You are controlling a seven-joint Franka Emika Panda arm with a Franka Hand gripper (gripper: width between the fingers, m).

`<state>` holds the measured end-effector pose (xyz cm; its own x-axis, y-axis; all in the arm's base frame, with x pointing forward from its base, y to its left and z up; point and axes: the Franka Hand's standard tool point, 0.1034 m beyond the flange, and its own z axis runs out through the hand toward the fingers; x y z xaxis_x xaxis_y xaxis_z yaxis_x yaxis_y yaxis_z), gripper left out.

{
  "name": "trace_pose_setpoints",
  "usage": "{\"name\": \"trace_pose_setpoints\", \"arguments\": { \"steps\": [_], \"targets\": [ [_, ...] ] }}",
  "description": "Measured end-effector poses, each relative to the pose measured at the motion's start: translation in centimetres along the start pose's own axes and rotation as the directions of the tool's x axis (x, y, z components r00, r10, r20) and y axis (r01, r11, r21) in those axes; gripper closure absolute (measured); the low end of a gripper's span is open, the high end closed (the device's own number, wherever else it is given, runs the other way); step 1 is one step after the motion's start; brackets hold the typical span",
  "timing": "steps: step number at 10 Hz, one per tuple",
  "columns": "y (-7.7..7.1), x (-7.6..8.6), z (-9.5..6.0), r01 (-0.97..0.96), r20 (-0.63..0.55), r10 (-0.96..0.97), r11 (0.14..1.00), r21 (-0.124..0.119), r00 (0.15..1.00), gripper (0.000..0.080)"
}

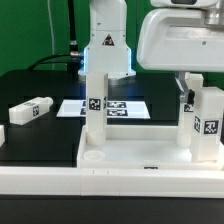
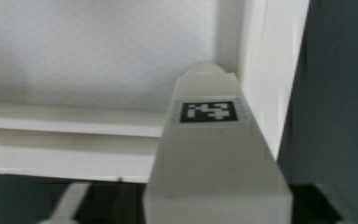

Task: Assemble desk

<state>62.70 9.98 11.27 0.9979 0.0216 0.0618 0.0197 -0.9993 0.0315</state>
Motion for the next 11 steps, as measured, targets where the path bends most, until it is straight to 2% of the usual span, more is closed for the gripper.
{"name": "trace_pose_setpoints", "arguments": {
  "steps": [1,3,5,7,8,11],
  "targets": [
    [-0.01,0.00,0.00,-0.035,0.000,0.035,0.999,0.000,0.999,0.0510],
    [0.01,0.00,0.00,-0.062,0.000,0.062,0.998,0.001,0.998,0.0510],
    [0.05,0.01,-0.01,-0.240,0.000,0.240,0.971,0.001,0.971,0.0510],
    [0.05,0.01,0.00,-0.339,0.000,0.339,0.941,0.002,0.941,0.0510],
    [-0.06,-0.10,-0.01,-0.492,0.015,0.492,0.870,0.024,0.871,0.0509],
    [-0.23,-0.25,0.13,-0.755,0.054,0.754,0.653,0.048,0.655,0.0509]
  ]
}}
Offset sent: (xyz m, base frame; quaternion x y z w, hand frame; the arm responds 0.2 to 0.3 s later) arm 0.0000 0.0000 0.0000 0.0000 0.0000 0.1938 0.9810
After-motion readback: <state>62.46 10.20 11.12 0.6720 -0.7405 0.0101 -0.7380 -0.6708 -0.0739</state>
